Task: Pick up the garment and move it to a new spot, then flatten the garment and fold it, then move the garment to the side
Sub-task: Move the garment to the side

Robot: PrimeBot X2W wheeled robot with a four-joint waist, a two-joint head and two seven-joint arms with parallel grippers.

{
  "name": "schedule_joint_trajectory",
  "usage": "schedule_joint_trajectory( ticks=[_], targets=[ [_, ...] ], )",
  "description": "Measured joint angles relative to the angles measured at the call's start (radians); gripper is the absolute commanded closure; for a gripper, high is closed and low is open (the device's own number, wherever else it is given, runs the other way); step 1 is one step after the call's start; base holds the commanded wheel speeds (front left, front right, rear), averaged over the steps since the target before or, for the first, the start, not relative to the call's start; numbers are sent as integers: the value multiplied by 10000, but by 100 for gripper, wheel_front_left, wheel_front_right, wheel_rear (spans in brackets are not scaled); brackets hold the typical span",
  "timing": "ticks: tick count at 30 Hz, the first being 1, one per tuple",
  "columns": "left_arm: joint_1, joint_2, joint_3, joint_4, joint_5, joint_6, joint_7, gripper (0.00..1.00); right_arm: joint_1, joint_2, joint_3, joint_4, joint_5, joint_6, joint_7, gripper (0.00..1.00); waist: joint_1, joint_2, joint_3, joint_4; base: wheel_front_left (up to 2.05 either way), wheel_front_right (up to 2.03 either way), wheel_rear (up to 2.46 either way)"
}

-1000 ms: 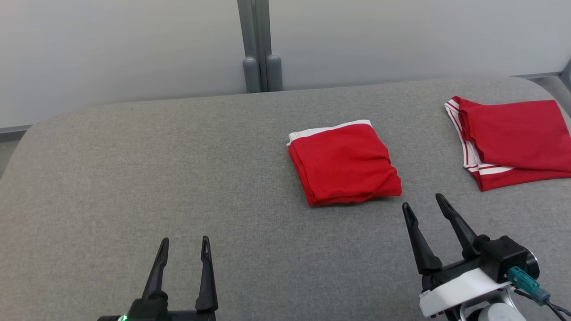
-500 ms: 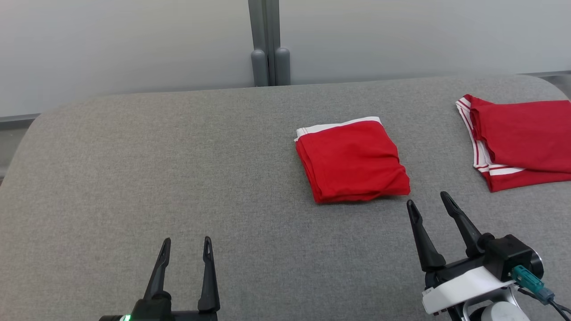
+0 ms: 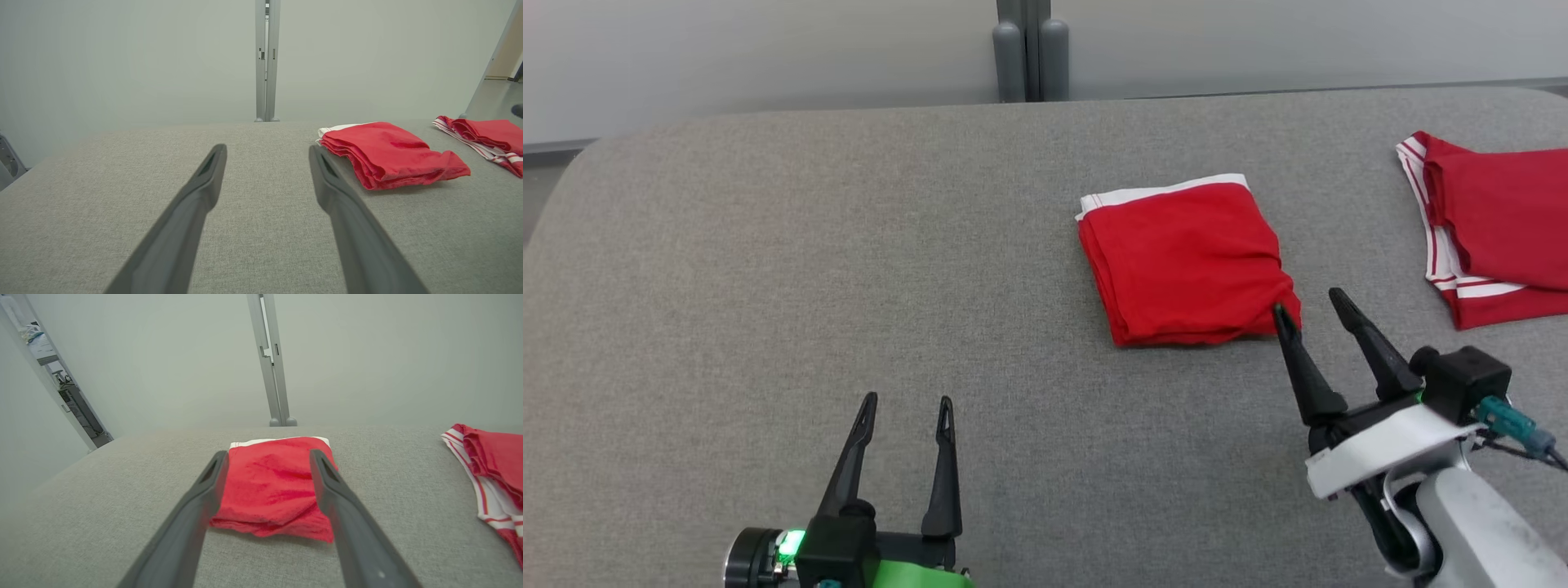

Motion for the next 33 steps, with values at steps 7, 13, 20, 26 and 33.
schedule_joint_trajectory(
  ticks=[7,13,20,26,33],
  targets=[
    [-550,2,-537,-4,4,92,0,0,-1903,-1705,1287,1386,3361,0,94,0,0,0,811,153,0,0,0],
    [-1223,4,-1011,-86,-98,242,0,0,-3148,-3346,1925,1521,7145,-2,1893,0,0,0,1656,359,0,0,0],
    [-1692,2,-1471,15,-226,397,0,0,-3732,-4370,2107,1354,9722,-4,3754,0,1,0,2607,710,0,0,0],
    [-1880,4,-1643,104,-259,424,0,0,-4002,-4451,2412,1448,10301,-2,4381,0,1,0,3065,1036,0,0,0],
    [-2043,2,-1724,119,-261,439,0,0,-4312,-4531,2755,940,10153,-2,4332,100,1,0,3332,1167,0,0,0]
  ],
)
